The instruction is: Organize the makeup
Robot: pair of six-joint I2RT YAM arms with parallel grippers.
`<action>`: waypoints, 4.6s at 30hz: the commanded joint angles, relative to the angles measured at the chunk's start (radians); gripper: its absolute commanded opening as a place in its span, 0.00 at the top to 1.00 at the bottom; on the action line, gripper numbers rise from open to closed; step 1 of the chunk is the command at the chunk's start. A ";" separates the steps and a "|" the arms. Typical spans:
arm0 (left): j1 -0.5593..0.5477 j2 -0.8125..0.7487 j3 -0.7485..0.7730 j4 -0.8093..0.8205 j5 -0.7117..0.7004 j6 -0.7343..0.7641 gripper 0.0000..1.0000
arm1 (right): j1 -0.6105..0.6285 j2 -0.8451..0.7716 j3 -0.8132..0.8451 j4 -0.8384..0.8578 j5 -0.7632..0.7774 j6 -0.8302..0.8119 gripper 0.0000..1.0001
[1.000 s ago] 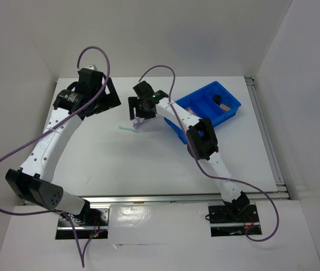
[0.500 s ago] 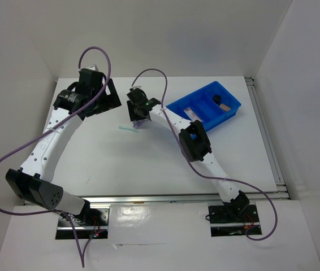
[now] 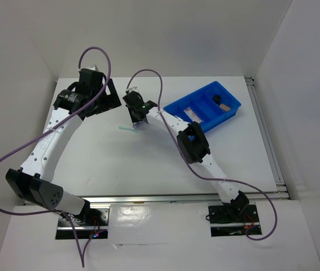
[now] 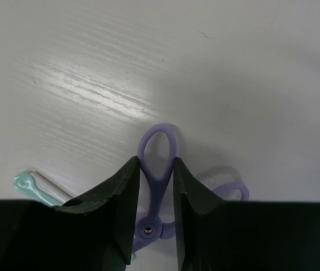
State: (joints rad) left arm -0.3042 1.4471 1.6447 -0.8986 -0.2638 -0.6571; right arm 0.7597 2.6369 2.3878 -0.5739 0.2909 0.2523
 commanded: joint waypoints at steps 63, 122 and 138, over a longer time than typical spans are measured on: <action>0.013 0.049 0.087 0.017 -0.003 0.019 0.00 | -0.737 -0.555 -0.569 0.020 -0.363 0.558 0.23; 0.013 0.049 0.087 0.026 0.044 0.010 0.00 | -0.622 -0.517 -0.553 -0.087 -0.179 0.142 0.61; 0.013 0.049 0.087 0.026 0.044 0.010 0.00 | -0.622 -0.508 -0.572 -0.087 -0.188 0.142 0.79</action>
State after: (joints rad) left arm -0.2970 1.4906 1.7233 -0.9039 -0.2291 -0.6353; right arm 0.1440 2.1300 1.8229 -0.6556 0.0940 0.4011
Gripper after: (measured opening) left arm 1.000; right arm 0.229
